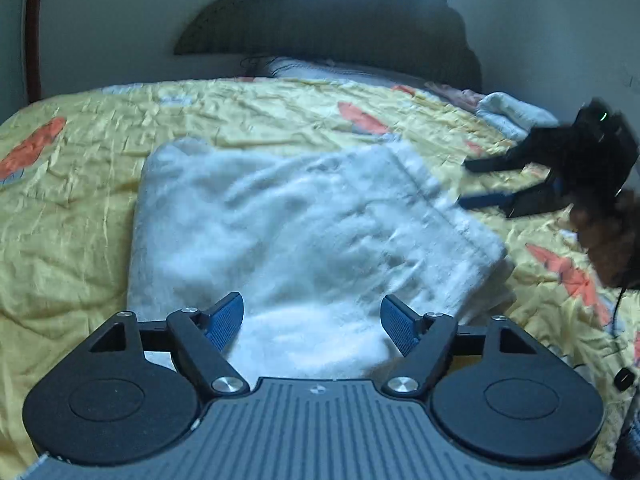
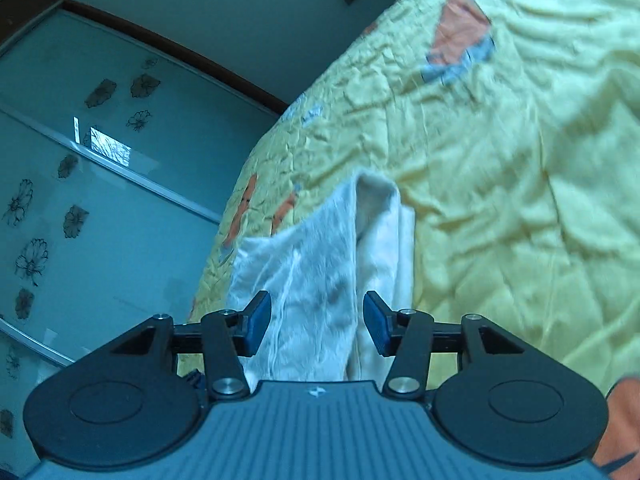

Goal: Fold towel

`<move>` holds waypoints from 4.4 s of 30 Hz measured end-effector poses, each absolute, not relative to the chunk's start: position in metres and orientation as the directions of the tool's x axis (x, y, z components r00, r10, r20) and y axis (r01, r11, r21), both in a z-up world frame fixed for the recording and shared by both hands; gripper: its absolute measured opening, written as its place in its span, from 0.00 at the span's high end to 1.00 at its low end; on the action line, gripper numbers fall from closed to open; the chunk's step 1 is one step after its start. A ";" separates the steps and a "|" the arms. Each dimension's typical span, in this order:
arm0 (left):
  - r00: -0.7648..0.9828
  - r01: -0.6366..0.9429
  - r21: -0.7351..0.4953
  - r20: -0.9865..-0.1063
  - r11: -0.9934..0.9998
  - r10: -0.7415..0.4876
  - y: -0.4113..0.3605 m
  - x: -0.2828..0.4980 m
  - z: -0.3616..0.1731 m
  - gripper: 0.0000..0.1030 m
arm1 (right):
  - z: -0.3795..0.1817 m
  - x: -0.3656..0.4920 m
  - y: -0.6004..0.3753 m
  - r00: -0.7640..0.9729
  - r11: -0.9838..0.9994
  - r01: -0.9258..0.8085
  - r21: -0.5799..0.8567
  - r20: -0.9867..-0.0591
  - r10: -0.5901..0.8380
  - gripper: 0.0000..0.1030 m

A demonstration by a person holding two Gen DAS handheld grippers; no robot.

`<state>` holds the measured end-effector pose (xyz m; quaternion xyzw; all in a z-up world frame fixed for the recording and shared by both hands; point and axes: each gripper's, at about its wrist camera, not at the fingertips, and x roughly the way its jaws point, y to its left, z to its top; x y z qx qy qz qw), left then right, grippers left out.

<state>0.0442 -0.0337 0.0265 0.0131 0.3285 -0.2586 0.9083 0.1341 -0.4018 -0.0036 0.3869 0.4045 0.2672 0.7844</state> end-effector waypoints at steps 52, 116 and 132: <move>0.570 0.145 -0.646 -0.564 0.749 -0.597 0.047 0.248 -0.008 0.12 | -0.006 0.198 -0.419 0.584 0.592 -0.075 0.802 -0.446 0.678 0.90; 0.756 0.393 -0.039 -0.554 0.919 -0.347 -0.025 0.023 -0.006 0.22 | -0.003 0.048 -0.288 0.598 0.836 -0.237 0.496 -0.603 0.527 0.43; 0.734 0.309 -0.217 -0.565 0.926 -0.377 0.025 -0.009 0.025 0.24 | 0.025 0.016 -0.334 0.684 0.827 -0.075 0.557 -0.575 0.449 0.41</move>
